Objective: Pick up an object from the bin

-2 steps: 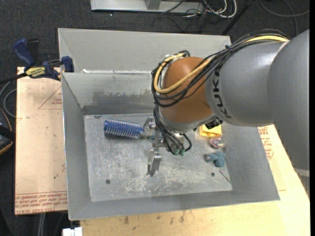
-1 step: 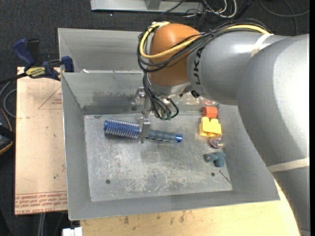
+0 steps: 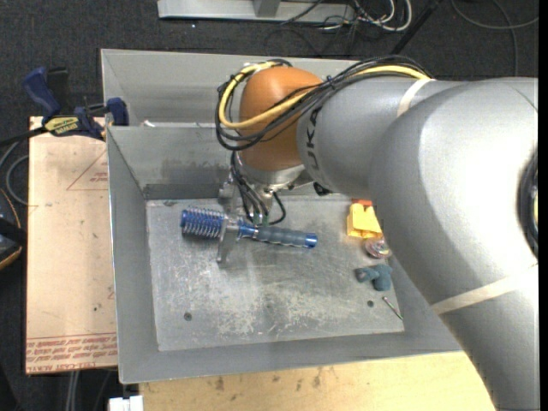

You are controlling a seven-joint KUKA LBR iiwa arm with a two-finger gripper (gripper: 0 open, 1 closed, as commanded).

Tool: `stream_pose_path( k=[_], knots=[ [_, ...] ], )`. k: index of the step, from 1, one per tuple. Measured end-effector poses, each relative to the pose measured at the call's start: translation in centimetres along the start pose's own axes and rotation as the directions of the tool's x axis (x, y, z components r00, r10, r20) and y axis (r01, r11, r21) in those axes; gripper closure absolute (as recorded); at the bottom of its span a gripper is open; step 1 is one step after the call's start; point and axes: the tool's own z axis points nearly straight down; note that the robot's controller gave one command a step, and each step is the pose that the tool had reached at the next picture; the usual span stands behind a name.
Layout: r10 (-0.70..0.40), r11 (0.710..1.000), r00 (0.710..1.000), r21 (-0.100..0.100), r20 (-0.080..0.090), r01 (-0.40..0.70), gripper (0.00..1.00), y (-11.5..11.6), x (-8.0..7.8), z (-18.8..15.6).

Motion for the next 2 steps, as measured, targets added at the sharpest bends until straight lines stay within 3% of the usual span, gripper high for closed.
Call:
stream_pose_path(
  k=[1, 2],
  knots=[
    [0.001, 1.000, 1.000, -0.002, 0.006, -0.001, 1.00, 0.0, -0.1, -0.1],
    [0.007, 1.000, 1.000, -0.001, -0.001, -0.007, 1.00, 1.4, 1.6, -14.1]
  ],
)
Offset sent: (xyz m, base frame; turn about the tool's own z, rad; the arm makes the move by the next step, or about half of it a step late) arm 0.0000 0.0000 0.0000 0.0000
